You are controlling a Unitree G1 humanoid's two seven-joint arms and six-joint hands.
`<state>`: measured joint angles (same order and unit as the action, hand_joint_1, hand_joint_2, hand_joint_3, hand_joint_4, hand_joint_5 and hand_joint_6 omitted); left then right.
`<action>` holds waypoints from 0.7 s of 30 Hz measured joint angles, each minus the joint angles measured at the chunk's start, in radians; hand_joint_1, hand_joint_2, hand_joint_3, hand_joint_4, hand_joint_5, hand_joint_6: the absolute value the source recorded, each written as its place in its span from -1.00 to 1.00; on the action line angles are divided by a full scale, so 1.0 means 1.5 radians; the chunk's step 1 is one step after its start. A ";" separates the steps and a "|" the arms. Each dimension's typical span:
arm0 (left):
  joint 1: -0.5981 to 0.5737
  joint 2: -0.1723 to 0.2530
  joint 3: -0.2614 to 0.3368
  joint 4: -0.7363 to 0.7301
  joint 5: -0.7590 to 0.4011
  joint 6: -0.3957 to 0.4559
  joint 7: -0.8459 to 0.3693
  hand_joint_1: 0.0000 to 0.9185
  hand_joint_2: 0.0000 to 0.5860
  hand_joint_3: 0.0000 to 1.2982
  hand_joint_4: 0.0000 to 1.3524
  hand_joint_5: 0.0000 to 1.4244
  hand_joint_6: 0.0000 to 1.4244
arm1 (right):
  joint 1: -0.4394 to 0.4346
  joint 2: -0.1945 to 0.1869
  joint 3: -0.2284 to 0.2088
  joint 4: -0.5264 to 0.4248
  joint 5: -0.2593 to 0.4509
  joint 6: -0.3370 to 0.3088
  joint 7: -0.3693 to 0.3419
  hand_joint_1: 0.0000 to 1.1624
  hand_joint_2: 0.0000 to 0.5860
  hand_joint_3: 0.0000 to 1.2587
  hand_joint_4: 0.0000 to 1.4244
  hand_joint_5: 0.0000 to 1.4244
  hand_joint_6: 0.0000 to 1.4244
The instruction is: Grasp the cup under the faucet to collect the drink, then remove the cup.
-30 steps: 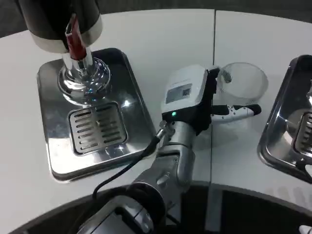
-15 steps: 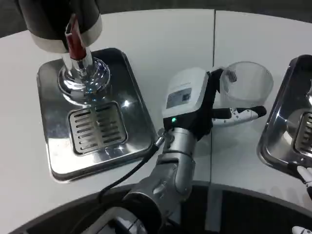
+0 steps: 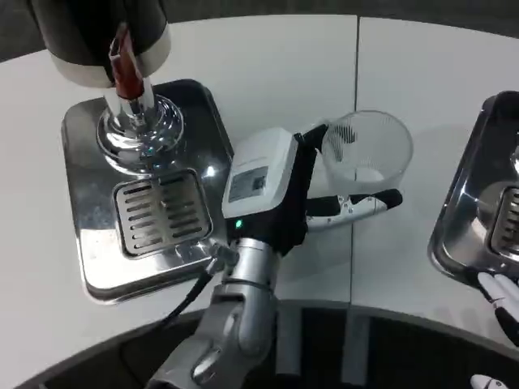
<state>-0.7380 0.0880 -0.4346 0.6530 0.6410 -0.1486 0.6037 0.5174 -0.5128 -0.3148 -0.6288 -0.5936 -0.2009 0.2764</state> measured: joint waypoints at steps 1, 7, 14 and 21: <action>0.019 0.008 0.003 -0.031 0.000 0.008 -0.012 0.46 -0.88 0.48 0.50 0.74 0.97 | 0.000 0.000 0.003 0.000 -0.004 0.000 0.000 -0.84 0.61 -1.00 -1.00 -1.00 -1.00; 0.107 0.043 0.022 -0.187 0.001 0.047 -0.086 0.46 -0.90 0.48 0.52 0.74 0.97 | -0.002 0.002 0.007 -0.003 -0.009 -0.001 0.000 -0.84 0.61 -1.00 -1.00 -1.00 -1.00; 0.205 0.070 0.045 -0.340 0.002 0.090 -0.169 0.47 -0.93 0.48 0.52 0.74 0.97 | -0.005 0.001 0.011 -0.004 -0.014 -0.003 0.000 -0.84 0.61 -1.00 -1.00 -1.00 -1.00; 0.298 0.090 0.070 -0.461 0.007 0.119 -0.217 0.47 -0.94 0.48 0.52 0.74 0.97 | -0.009 0.001 0.019 -0.005 -0.021 -0.008 0.000 -0.84 0.61 -1.00 -1.00 -1.00 -1.00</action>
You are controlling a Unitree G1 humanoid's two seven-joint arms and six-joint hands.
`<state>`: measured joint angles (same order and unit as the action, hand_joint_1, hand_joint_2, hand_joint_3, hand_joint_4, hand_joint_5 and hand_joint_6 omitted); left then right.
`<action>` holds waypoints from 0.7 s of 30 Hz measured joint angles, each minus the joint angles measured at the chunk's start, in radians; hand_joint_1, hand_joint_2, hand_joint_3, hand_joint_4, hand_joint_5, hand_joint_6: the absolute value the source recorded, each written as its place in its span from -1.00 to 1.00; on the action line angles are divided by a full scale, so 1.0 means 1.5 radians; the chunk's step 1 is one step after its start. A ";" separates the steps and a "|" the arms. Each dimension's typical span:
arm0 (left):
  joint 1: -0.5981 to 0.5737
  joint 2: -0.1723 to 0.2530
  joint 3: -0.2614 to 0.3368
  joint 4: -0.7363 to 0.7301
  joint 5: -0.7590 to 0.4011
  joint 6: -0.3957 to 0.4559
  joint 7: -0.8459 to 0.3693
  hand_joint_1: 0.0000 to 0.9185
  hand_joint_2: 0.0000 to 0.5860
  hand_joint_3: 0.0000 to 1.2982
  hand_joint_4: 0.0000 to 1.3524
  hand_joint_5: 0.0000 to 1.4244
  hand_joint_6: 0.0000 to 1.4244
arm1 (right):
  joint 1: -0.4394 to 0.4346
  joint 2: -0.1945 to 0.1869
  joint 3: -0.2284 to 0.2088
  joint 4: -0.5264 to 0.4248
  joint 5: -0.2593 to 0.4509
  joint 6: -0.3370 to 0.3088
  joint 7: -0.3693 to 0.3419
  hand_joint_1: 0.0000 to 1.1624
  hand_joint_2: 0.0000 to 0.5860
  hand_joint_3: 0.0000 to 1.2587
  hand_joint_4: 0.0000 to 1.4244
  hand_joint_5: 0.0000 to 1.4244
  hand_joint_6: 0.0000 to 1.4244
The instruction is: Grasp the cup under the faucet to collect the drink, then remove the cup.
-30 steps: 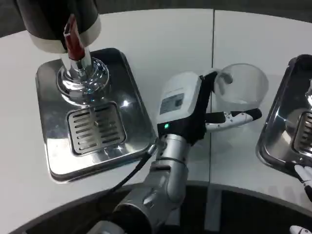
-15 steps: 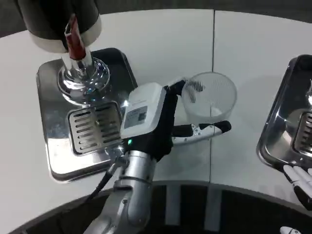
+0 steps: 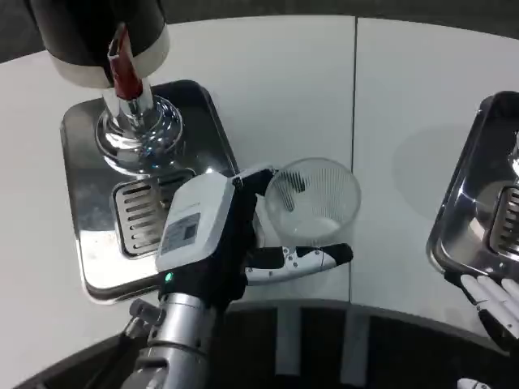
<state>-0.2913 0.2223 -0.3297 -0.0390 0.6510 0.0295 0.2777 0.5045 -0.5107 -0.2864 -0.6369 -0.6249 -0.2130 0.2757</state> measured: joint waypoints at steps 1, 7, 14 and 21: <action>0.014 0.003 0.004 -0.017 0.008 0.003 -0.007 0.47 -0.95 0.48 0.52 0.74 0.96 | -0.001 0.000 0.000 -0.001 0.000 -0.001 0.000 -0.84 0.61 -1.00 -1.00 -1.00 -1.00; 0.100 0.009 0.028 -0.112 0.018 0.012 -0.041 0.47 -0.95 0.48 0.52 0.74 0.96 | -0.010 -0.002 0.006 0.001 -0.002 -0.005 0.000 -0.84 0.61 -1.00 -1.00 -1.00 -1.00; 0.188 0.011 0.044 -0.206 0.020 0.013 -0.073 0.47 -0.96 0.48 0.52 0.74 0.96 | -0.009 -0.004 0.011 0.001 -0.023 -0.050 -0.030 -0.84 0.61 -1.00 -1.00 -1.00 -1.00; 0.215 0.006 0.045 -0.225 0.025 0.012 -0.088 0.47 -0.96 0.48 0.52 0.74 0.96 | 0.000 -0.004 0.008 0.013 -0.065 -0.127 -0.098 -0.84 0.61 -1.00 -1.00 -1.00 -1.00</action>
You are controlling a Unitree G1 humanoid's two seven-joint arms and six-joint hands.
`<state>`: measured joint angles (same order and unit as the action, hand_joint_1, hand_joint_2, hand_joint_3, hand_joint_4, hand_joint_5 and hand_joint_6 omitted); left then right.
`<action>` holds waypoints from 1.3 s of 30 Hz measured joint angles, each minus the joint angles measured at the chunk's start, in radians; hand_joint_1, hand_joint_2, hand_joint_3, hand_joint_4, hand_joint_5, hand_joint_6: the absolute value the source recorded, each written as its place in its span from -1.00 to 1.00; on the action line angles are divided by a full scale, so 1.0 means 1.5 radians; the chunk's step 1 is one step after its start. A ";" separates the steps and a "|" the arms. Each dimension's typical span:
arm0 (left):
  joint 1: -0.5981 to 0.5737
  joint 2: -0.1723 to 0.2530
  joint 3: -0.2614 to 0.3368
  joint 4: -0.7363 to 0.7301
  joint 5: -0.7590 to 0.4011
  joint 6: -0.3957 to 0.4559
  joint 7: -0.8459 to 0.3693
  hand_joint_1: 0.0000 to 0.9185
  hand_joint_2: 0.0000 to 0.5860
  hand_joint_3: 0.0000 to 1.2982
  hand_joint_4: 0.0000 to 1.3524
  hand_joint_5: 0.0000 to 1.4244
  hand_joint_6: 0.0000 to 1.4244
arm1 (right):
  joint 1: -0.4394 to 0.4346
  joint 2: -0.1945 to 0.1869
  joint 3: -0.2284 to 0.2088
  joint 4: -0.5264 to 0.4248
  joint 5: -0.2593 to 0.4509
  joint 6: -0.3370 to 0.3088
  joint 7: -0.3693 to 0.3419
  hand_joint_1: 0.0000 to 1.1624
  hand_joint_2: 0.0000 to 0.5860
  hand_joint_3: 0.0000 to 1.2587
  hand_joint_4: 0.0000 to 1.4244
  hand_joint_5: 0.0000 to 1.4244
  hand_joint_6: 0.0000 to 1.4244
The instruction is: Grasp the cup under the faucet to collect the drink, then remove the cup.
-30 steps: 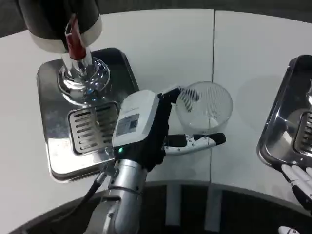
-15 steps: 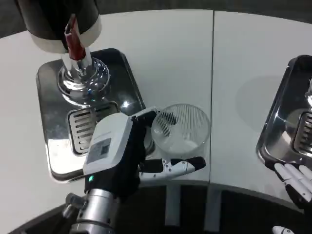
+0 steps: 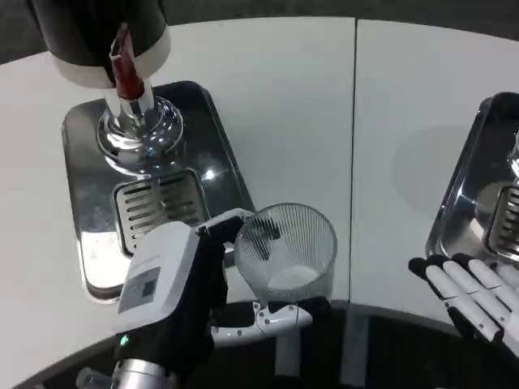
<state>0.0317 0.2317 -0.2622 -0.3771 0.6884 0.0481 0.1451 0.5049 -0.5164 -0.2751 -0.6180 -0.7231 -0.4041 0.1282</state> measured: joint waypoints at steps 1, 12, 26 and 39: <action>0.000 -0.001 -0.001 -0.001 0.002 0.000 -0.001 0.47 -0.96 0.48 0.52 0.74 0.96 | 0.001 0.000 0.000 0.002 -0.001 -0.004 -0.004 -0.84 0.61 -1.00 -1.00 -1.00 -1.00; 0.051 -0.020 -0.016 -0.052 0.021 0.000 -0.013 0.47 -0.97 0.48 0.52 0.74 0.96 | 0.004 0.001 -0.019 0.016 -0.011 -0.049 -0.036 -0.84 0.61 -1.00 -1.00 -1.00 -1.00; 0.097 -0.030 -0.023 -0.099 0.040 0.000 -0.029 0.47 -0.98 0.48 0.52 0.74 0.96 | 0.001 0.004 -0.041 -0.017 0.033 -0.052 -0.034 -0.85 0.56 -1.00 -1.00 -1.00 -1.00; 0.109 -0.039 -0.021 -0.108 0.045 0.000 -0.031 0.47 -0.98 0.48 0.52 0.74 0.94 | -0.019 0.013 -0.029 -0.036 0.035 -0.040 -0.007 -0.86 0.55 -1.00 -1.00 -1.00 -1.00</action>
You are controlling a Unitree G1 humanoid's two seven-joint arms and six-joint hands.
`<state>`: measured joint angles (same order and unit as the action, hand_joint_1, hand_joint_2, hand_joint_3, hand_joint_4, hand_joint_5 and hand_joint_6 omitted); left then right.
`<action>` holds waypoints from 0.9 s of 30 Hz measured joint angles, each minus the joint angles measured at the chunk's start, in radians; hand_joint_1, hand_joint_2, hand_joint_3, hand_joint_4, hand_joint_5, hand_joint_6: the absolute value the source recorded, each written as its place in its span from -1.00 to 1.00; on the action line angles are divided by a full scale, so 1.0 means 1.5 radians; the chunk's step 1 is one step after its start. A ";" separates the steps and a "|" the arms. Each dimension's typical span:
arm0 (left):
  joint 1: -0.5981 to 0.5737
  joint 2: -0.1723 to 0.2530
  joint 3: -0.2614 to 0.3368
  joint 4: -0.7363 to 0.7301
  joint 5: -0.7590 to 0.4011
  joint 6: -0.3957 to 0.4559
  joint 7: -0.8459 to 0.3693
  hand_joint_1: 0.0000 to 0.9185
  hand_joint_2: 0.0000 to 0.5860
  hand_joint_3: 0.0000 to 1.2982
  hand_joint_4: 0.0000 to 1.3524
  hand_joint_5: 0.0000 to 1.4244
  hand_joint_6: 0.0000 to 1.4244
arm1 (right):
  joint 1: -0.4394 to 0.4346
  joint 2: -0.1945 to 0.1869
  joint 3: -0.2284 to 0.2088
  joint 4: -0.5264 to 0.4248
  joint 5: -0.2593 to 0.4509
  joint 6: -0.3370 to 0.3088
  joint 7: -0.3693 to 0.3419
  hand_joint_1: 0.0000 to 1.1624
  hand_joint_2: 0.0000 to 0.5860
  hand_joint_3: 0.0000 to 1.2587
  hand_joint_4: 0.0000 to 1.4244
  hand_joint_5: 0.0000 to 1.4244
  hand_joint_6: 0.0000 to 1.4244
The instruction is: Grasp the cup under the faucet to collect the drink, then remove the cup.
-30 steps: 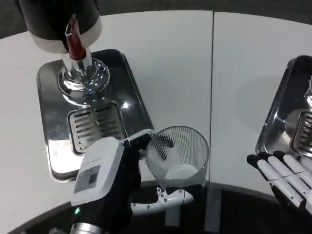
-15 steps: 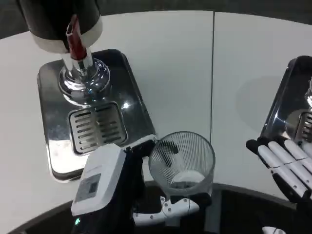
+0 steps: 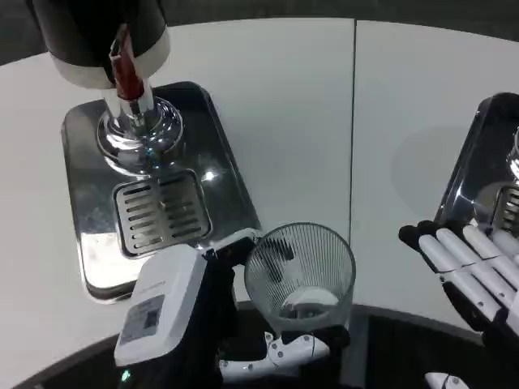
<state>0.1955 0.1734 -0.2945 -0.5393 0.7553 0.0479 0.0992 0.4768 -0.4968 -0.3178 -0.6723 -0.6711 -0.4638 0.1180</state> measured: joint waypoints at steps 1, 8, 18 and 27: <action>0.001 0.000 0.000 -0.001 0.000 0.000 0.000 0.47 -0.98 0.48 0.52 0.74 0.94 | 0.000 0.001 0.003 -0.001 0.000 0.001 0.002 -0.86 0.55 -1.00 -1.00 -1.00 -1.00; 0.001 -0.001 0.000 -0.004 0.002 0.000 -0.007 0.48 -1.00 0.48 0.52 0.74 0.94 | 0.000 0.008 0.005 -0.001 0.000 0.005 0.012 -0.86 0.55 -1.00 -1.00 -1.00 -1.00; 0.002 -0.012 -0.003 -0.009 0.007 0.000 -0.010 0.51 -1.00 0.48 0.50 0.74 0.94 | -0.015 0.020 0.035 -0.014 -0.018 0.027 0.040 -0.86 0.55 -1.00 -1.00 -1.00 -1.00; 0.004 -0.015 -0.007 -0.010 0.007 0.000 -0.010 0.51 -1.00 0.48 0.50 0.74 0.94 | -0.031 0.033 0.057 -0.029 -0.026 0.050 0.055 -0.86 0.55 -1.00 -1.00 -1.00 -1.00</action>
<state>0.2019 0.1510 -0.3045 -0.5543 0.7659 0.0479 0.0847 0.4309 -0.4471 -0.2328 -0.7154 -0.7105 -0.3881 0.2000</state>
